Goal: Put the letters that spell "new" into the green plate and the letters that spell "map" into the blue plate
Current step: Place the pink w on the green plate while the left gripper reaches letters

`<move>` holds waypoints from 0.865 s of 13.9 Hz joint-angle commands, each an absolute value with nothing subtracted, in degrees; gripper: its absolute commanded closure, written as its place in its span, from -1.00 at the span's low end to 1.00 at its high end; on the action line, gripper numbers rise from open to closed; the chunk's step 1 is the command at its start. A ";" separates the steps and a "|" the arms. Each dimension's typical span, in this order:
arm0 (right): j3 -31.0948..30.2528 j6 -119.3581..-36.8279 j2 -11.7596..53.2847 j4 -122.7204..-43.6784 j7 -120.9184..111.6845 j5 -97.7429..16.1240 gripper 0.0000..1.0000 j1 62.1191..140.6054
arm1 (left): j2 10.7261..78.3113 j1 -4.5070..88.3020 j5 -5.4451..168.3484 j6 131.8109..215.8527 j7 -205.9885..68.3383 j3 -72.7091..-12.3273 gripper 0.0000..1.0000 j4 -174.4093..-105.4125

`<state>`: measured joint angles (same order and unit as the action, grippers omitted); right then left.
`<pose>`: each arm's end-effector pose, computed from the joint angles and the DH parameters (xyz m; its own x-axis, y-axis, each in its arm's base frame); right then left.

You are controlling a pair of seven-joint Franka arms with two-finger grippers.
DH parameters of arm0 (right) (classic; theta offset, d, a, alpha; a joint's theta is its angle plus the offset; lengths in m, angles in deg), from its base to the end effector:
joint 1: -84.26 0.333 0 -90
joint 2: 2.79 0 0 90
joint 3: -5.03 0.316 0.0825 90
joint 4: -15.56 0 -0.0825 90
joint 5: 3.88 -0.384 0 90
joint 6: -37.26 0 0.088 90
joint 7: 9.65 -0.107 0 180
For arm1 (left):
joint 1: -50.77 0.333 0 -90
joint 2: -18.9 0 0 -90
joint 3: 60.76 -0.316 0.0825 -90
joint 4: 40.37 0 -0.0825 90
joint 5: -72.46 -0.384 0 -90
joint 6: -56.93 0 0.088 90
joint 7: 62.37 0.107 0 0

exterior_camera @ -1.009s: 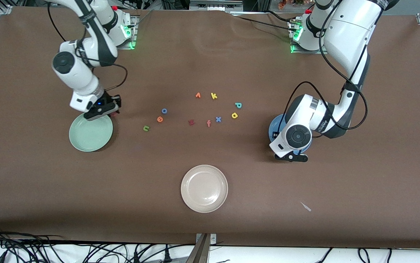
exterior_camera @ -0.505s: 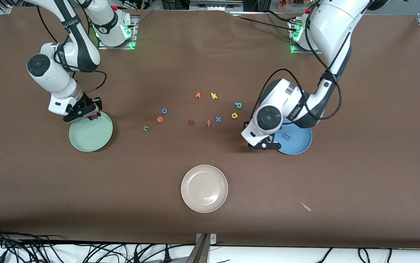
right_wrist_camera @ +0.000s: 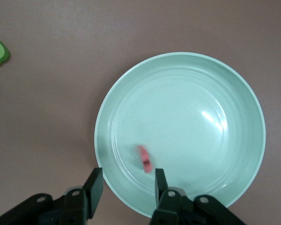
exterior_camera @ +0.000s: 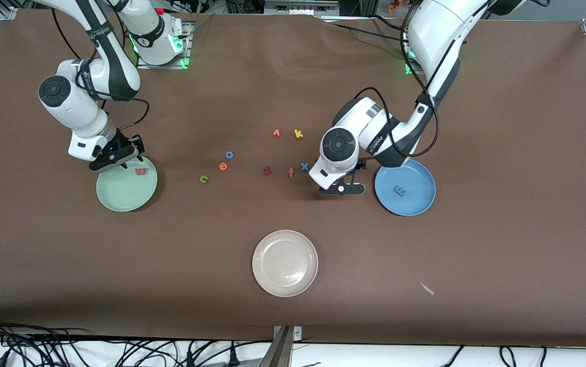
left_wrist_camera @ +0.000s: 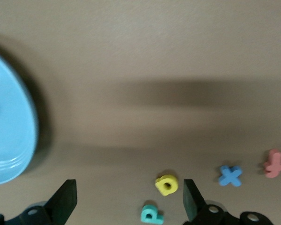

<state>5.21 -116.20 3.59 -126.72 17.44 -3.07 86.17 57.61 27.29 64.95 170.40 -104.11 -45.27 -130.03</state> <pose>0.4836 0.0181 0.2535 0.8640 0.4984 0.0713 0.4964 -0.8669 0.0443 0.5431 -0.3990 0.2407 0.9764 0.0299 -0.2139 0.0072 -0.9943 -0.1062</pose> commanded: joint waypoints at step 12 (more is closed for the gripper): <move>13.63 -115.75 9.33 -119.80 -7.59 -4.23 -0.27 86.37 | 58.71 22.38 66.22 181.74 -86.56 -43.71 -1.00 -134.40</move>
<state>11.25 -116.21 7.05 -122.59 -1.65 -3.60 86.27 59.38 21.60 65.83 179.26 -89.58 -43.53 -131.13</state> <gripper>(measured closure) 0.366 0.000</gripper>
